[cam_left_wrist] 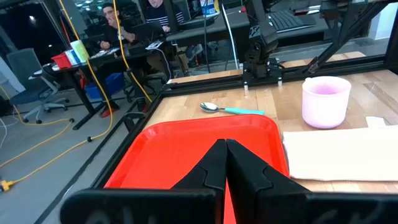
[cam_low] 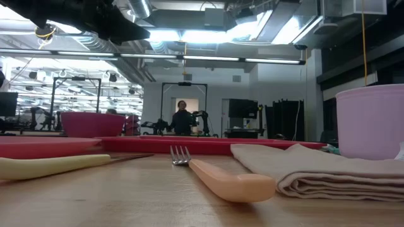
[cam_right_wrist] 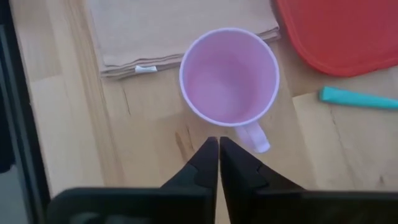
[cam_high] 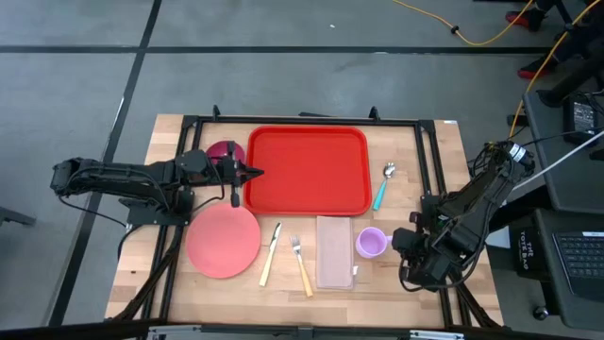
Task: Set up tray
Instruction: Put the purple mug on the top left of the orange tray
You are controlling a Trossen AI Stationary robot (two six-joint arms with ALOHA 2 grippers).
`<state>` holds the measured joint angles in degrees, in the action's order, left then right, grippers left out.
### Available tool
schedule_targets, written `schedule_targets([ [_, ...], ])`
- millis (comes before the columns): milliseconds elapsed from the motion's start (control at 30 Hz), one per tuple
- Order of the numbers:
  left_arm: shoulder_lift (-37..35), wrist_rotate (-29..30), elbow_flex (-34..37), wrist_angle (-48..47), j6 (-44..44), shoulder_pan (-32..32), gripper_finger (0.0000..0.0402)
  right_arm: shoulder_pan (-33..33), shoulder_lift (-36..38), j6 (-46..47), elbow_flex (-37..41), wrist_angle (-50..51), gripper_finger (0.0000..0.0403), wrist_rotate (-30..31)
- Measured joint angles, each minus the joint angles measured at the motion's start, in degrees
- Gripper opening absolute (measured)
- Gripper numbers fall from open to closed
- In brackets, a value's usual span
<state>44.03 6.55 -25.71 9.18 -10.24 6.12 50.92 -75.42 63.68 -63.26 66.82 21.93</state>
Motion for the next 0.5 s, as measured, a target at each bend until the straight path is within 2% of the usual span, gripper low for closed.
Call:
schedule_targets([
  [133,0.0,-0.1,0.0,0.0,0.0,0.0,0.0004,0.0,0.0,-1.0,0.0,1.7,0.0053,1.5],
  [500,0.0,-0.1,0.0,0.0,0.9,0.0,0.0004,0.0,0.1,-1.0,0.3,5.1,0.0165,4.0],
])
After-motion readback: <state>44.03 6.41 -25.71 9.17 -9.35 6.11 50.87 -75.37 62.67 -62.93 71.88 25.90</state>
